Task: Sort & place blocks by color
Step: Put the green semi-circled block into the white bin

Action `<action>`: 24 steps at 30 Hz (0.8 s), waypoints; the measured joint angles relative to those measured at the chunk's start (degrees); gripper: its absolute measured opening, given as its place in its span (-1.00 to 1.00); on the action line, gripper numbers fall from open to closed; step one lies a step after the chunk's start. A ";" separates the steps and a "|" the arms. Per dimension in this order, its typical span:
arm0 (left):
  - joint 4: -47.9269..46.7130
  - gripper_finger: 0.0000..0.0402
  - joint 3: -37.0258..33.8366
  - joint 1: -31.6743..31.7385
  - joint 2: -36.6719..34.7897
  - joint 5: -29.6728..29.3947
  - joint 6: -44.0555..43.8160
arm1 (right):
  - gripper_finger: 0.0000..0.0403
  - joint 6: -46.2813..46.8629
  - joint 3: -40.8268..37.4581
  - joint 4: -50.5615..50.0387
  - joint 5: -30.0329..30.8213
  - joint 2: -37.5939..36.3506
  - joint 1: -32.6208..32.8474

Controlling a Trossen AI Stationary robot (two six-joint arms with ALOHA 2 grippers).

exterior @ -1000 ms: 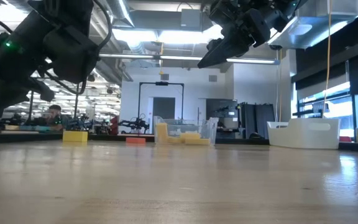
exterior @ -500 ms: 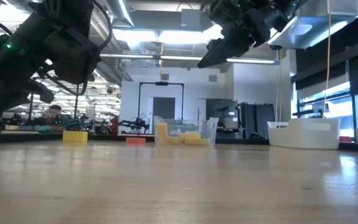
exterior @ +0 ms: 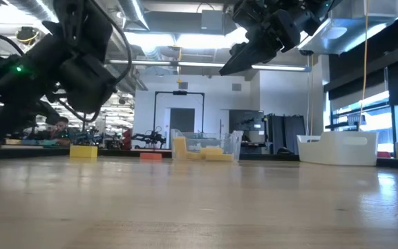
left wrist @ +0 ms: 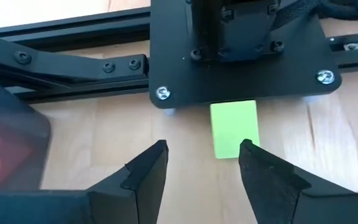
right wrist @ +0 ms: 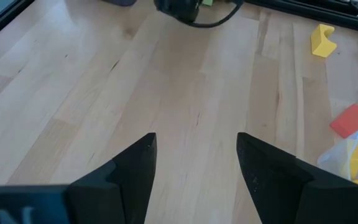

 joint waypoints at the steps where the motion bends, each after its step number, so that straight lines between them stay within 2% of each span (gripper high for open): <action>1: -0.09 -0.06 0.00 0.32 0.51 -0.44 -0.01 | 0.11 0.00 0.00 0.10 0.00 0.00 0.00; 6: 0.63 -0.07 0.00 1.53 4.20 -2.84 -0.03 | 0.11 0.00 0.00 0.39 0.00 0.00 0.00; 11: 2.50 -0.07 0.00 1.79 6.32 -2.84 -0.05 | 0.11 0.01 0.00 0.49 0.00 0.00 -0.02; 24: 5.58 -0.07 -2.71 1.79 7.04 -2.24 -0.11 | 0.11 0.00 0.00 0.52 0.00 0.00 -0.02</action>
